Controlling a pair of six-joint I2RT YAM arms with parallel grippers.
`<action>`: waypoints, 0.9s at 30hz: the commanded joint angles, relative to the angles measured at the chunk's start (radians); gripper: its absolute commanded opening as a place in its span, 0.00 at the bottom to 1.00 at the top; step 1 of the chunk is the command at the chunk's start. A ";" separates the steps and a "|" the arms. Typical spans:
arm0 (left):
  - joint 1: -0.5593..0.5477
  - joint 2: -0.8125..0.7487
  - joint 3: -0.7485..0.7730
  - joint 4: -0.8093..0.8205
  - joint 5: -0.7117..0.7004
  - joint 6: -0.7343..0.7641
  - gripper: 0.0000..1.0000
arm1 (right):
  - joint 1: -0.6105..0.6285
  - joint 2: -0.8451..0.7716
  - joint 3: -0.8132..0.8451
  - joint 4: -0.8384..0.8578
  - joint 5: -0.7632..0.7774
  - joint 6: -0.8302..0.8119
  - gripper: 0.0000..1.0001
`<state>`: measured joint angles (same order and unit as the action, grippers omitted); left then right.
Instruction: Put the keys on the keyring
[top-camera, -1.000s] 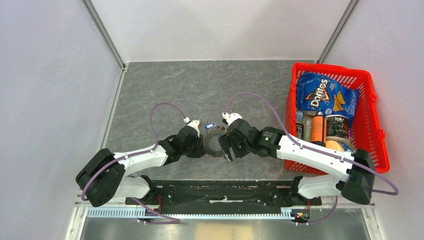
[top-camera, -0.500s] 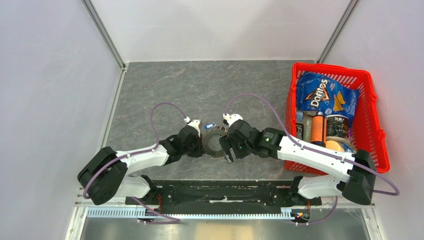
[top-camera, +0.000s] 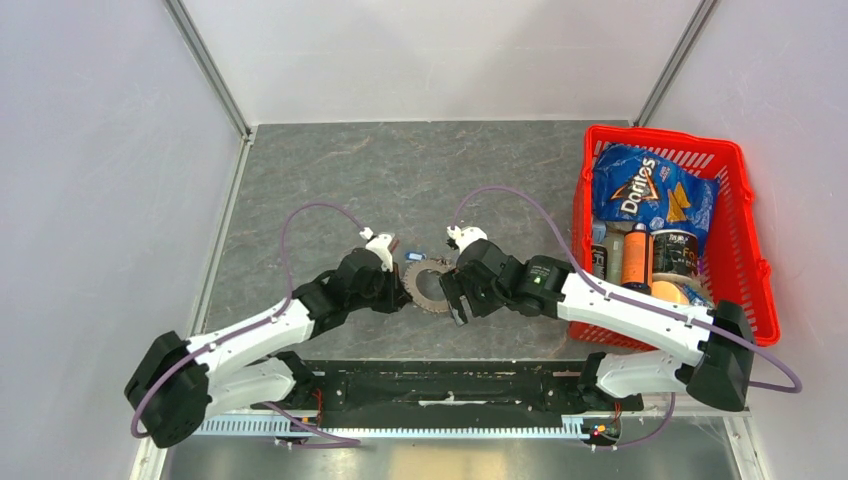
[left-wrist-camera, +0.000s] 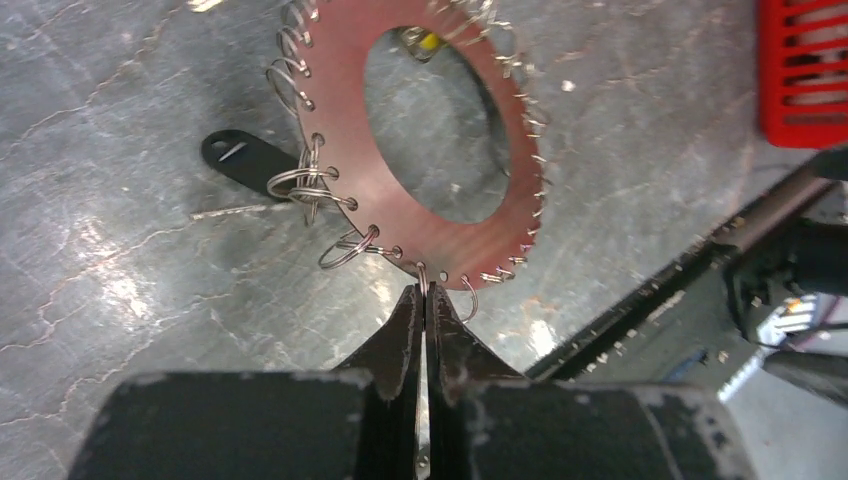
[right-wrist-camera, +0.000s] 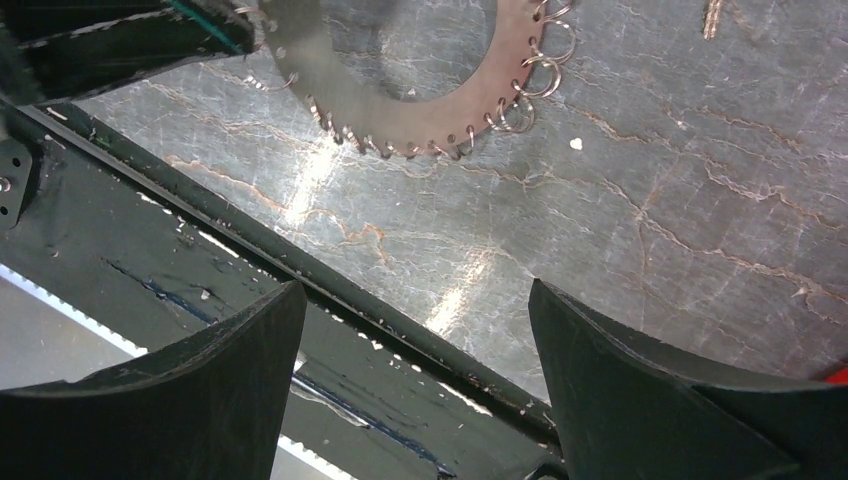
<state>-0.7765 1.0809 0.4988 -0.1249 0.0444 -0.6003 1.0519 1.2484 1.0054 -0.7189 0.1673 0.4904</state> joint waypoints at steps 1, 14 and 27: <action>-0.006 -0.096 0.063 -0.042 0.113 0.043 0.02 | 0.005 -0.032 0.005 0.004 0.036 0.008 0.90; -0.005 -0.241 0.270 -0.200 0.239 0.052 0.02 | 0.005 -0.091 0.047 -0.057 0.119 -0.003 0.91; -0.006 -0.296 0.444 -0.343 0.384 0.150 0.02 | 0.005 -0.182 0.084 -0.056 0.027 -0.050 0.93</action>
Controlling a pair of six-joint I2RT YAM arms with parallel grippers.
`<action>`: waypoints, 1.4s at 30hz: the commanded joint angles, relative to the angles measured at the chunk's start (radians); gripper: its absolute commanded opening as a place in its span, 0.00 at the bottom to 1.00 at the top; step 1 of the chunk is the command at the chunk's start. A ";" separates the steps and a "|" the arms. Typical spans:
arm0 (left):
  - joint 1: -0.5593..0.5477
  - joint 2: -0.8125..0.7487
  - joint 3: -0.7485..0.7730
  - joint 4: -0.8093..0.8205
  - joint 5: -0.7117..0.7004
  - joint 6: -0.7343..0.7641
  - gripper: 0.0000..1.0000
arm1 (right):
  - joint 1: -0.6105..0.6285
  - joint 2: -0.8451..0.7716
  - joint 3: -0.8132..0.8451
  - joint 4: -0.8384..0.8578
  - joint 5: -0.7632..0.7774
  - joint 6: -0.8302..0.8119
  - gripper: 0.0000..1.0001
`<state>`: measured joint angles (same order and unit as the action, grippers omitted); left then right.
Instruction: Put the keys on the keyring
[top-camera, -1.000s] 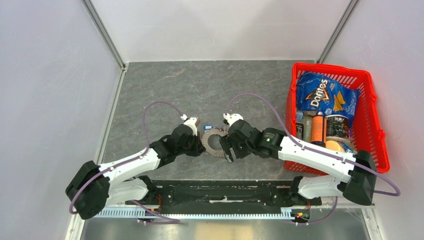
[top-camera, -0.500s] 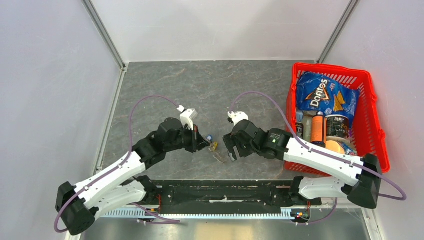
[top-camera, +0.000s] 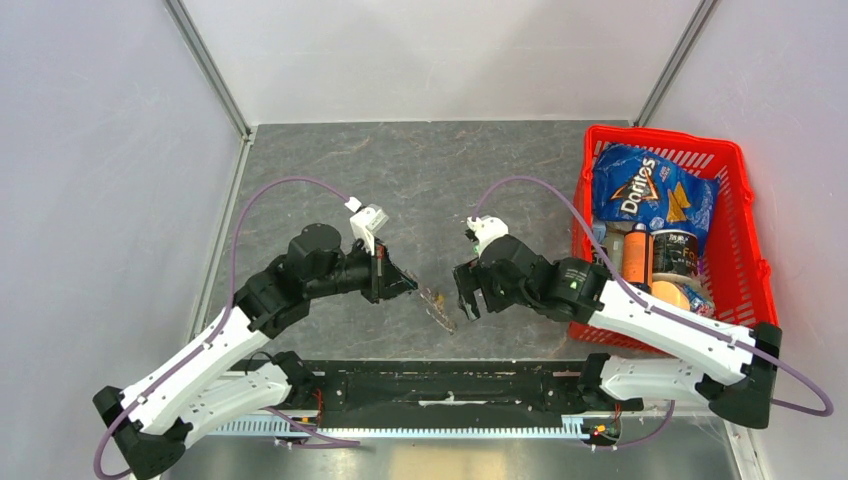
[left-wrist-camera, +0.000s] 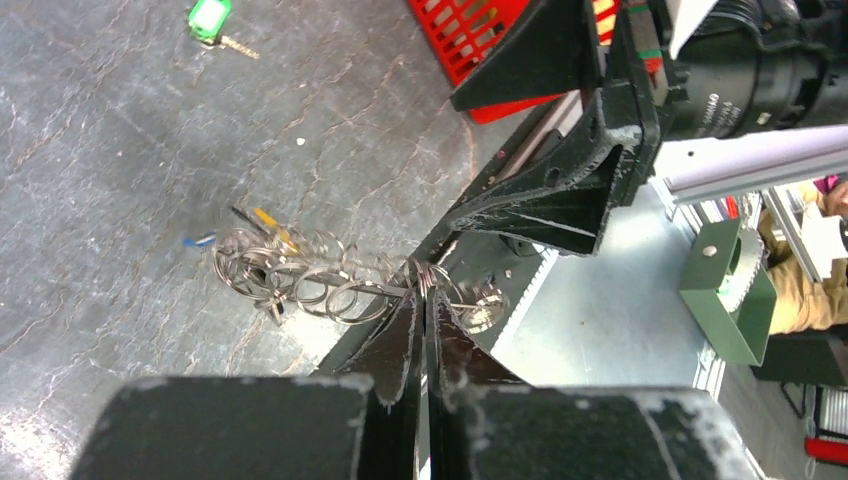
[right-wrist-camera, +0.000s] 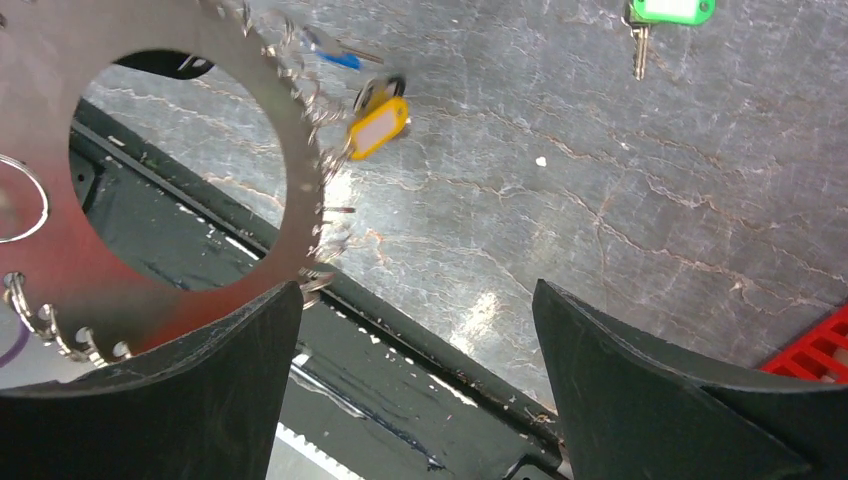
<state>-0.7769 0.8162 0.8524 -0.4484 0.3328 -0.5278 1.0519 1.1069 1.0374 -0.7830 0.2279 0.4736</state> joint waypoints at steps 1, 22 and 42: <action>-0.005 -0.030 0.102 -0.030 0.108 0.090 0.02 | 0.005 -0.051 0.059 0.008 -0.042 -0.042 0.92; -0.005 -0.057 0.198 -0.013 0.379 0.200 0.02 | 0.005 -0.167 0.231 0.010 -0.415 -0.242 0.87; -0.005 -0.101 0.116 0.257 0.506 0.115 0.02 | 0.005 -0.110 0.355 0.150 -0.632 -0.275 0.69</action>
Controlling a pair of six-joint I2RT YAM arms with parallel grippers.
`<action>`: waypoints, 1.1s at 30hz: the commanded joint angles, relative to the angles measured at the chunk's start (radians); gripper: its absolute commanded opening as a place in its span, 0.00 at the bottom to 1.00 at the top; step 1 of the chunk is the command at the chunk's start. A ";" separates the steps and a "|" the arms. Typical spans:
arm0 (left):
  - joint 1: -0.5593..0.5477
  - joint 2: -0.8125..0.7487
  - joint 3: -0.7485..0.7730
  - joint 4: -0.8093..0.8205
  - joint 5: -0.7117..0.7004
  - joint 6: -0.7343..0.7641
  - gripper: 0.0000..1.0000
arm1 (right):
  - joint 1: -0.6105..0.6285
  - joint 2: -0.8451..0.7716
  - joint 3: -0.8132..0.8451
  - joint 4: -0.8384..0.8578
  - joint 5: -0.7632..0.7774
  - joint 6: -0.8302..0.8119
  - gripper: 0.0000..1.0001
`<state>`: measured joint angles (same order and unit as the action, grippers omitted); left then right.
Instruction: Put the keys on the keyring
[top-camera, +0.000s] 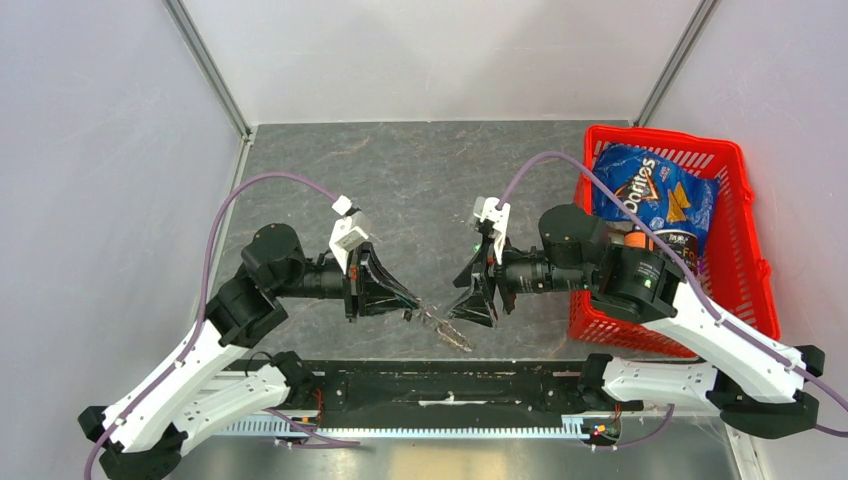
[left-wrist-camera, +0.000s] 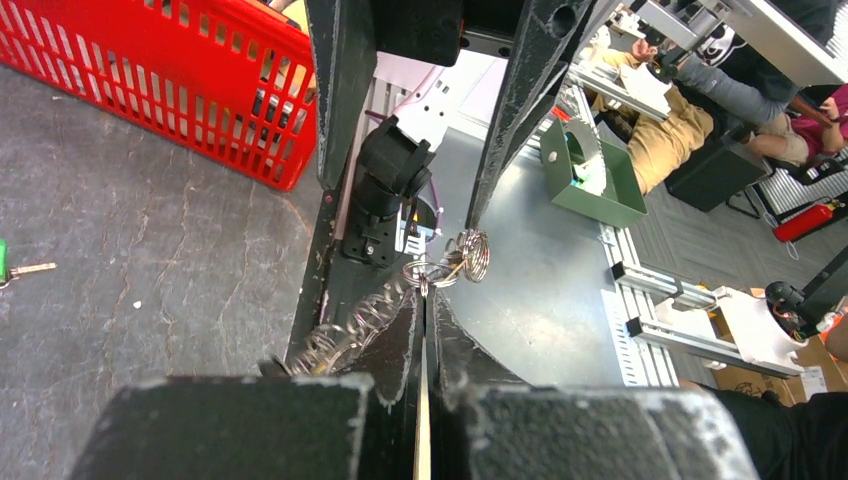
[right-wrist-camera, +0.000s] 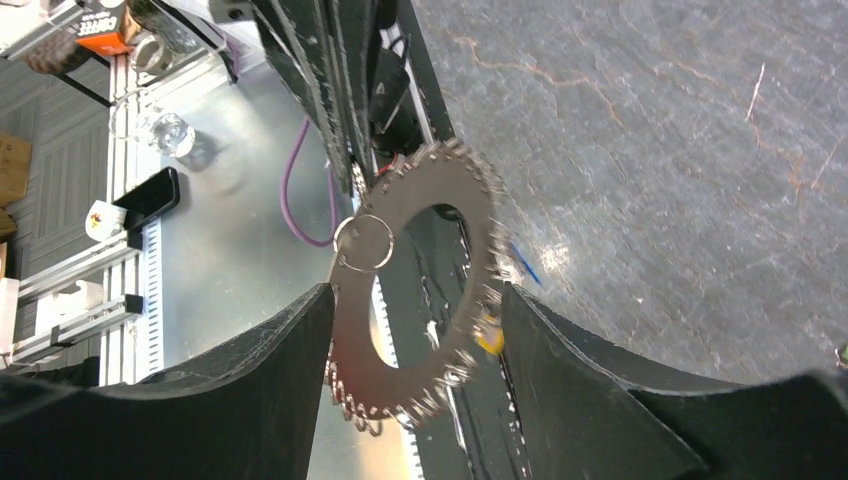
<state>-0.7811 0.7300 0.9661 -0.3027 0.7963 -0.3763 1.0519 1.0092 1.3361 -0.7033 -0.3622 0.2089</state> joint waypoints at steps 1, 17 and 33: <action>0.000 -0.015 0.000 0.120 0.047 -0.040 0.02 | 0.005 -0.015 0.058 0.075 -0.038 -0.007 0.69; -0.001 -0.020 -0.010 0.169 0.080 -0.036 0.02 | 0.005 0.004 0.088 0.059 0.392 0.091 0.70; -0.001 -0.061 -0.047 0.220 0.145 -0.021 0.02 | -0.050 0.351 0.051 -0.019 0.825 0.301 0.75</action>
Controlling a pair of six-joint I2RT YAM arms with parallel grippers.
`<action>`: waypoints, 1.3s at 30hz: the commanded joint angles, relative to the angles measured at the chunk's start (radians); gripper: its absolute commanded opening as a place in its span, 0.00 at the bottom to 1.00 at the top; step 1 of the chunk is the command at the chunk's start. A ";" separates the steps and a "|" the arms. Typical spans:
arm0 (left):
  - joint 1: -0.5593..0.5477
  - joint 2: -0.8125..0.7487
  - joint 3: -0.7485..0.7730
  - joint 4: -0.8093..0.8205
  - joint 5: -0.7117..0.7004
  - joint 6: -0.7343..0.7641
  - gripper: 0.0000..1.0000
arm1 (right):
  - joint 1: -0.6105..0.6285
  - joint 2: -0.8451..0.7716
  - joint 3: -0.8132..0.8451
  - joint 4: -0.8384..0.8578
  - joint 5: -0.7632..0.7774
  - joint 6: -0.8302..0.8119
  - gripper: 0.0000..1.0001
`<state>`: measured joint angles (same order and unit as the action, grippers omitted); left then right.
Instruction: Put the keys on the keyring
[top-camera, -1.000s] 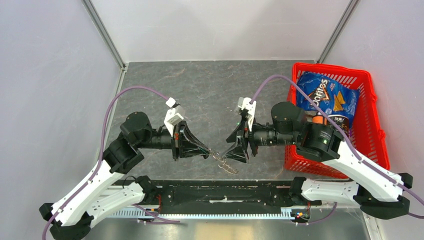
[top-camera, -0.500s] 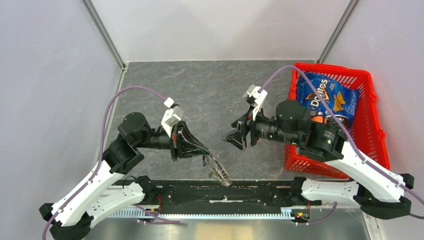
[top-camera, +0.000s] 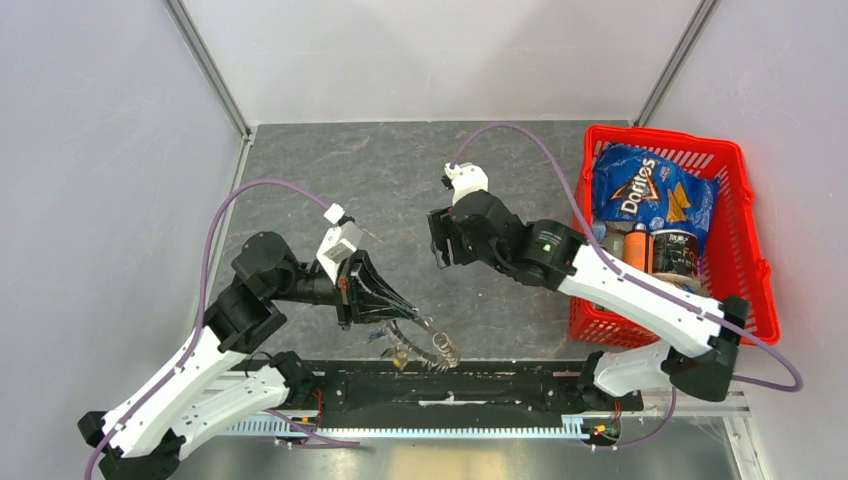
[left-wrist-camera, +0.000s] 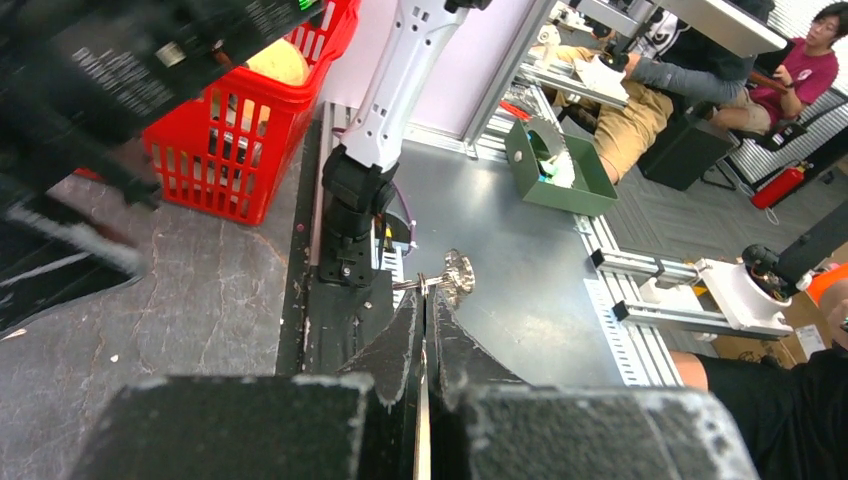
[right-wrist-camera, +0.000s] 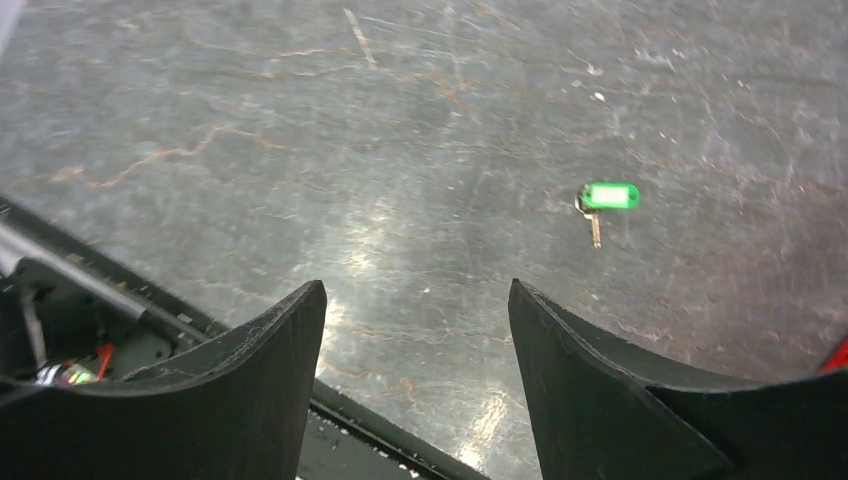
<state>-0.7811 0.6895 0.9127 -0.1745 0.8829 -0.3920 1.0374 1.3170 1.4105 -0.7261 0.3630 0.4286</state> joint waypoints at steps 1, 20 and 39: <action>-0.001 -0.022 0.006 0.093 0.067 -0.005 0.02 | -0.049 0.063 -0.035 0.014 0.092 0.091 0.75; 0.000 -0.065 -0.047 0.119 0.128 0.034 0.02 | -0.271 0.521 -0.034 0.168 0.087 0.226 0.70; -0.001 -0.071 -0.058 0.114 0.140 0.041 0.02 | -0.318 0.643 0.005 0.185 0.185 0.225 0.51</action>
<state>-0.7811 0.6292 0.8440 -0.1028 0.9977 -0.3862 0.7361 1.9255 1.3739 -0.5663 0.5144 0.6388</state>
